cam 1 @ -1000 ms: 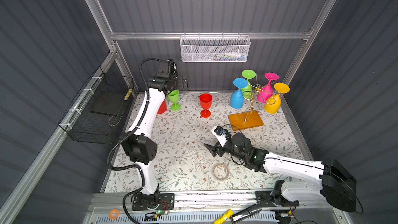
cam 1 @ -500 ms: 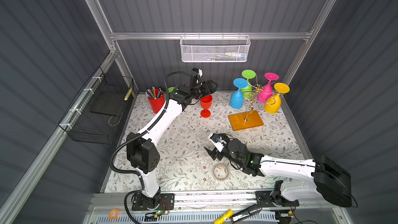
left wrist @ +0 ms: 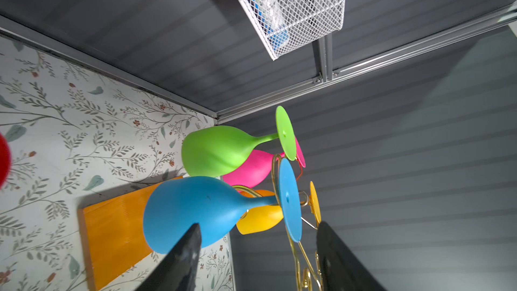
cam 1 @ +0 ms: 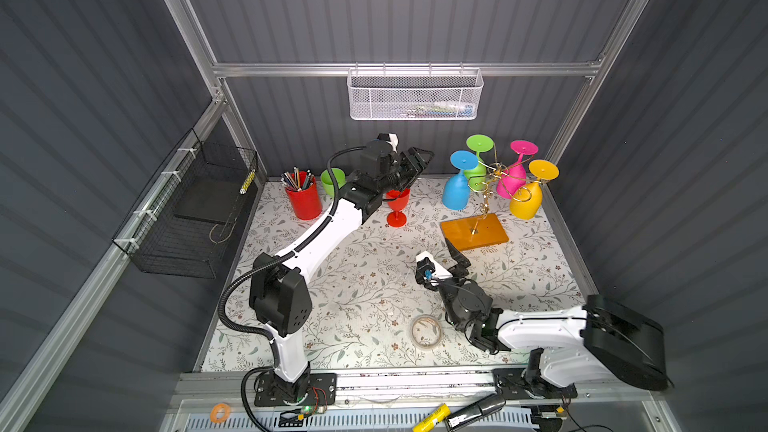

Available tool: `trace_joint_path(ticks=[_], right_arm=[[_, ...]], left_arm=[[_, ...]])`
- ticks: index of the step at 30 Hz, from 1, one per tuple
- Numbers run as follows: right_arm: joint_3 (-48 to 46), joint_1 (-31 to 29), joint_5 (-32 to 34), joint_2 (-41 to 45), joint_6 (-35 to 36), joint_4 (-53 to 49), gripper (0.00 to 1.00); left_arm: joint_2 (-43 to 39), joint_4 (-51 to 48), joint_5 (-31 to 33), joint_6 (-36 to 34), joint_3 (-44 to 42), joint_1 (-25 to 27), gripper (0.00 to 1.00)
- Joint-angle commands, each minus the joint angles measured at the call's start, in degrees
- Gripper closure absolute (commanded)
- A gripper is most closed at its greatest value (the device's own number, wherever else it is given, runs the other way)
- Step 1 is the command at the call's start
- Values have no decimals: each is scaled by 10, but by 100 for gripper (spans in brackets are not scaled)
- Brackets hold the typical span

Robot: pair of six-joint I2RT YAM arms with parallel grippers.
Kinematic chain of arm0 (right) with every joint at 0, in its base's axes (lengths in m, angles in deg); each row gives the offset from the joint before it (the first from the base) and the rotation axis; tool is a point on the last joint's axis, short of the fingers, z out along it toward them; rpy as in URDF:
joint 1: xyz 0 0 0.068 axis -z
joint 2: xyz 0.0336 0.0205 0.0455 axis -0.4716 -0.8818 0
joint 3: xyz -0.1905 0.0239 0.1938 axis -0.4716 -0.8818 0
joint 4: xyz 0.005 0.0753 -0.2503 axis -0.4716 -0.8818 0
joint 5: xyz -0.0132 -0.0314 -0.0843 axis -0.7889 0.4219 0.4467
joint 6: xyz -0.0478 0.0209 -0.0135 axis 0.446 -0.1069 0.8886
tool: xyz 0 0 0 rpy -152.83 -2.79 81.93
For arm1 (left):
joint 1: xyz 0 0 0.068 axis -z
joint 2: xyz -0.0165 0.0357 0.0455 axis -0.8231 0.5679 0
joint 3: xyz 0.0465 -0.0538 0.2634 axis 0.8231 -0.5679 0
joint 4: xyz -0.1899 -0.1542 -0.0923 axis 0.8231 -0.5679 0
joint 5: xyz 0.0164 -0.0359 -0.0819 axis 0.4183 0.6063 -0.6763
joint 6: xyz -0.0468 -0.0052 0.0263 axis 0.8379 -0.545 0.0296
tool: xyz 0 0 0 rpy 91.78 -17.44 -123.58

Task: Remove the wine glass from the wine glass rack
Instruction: 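Raise the left gripper and move it to the blue glass on the rack, then close the left gripper on the foot of the blue glass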

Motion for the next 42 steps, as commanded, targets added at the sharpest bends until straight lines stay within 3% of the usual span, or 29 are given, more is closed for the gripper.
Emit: trace_joint_path(ticks=[1,7,15,42], right_arm=[[26,-4,98,-44,145,149,13],[12,0,99,-19,129,149,14],[13,1,101,-20,128,149,14],[14,-4,97,-28,116,148,13]], left_arm=[[31,30,-12,37,35,10,36],[61,29,-20,57,66,19,40],[92,41,-24,81,93,35,56],[107,59,-4,91,113,55,85]])
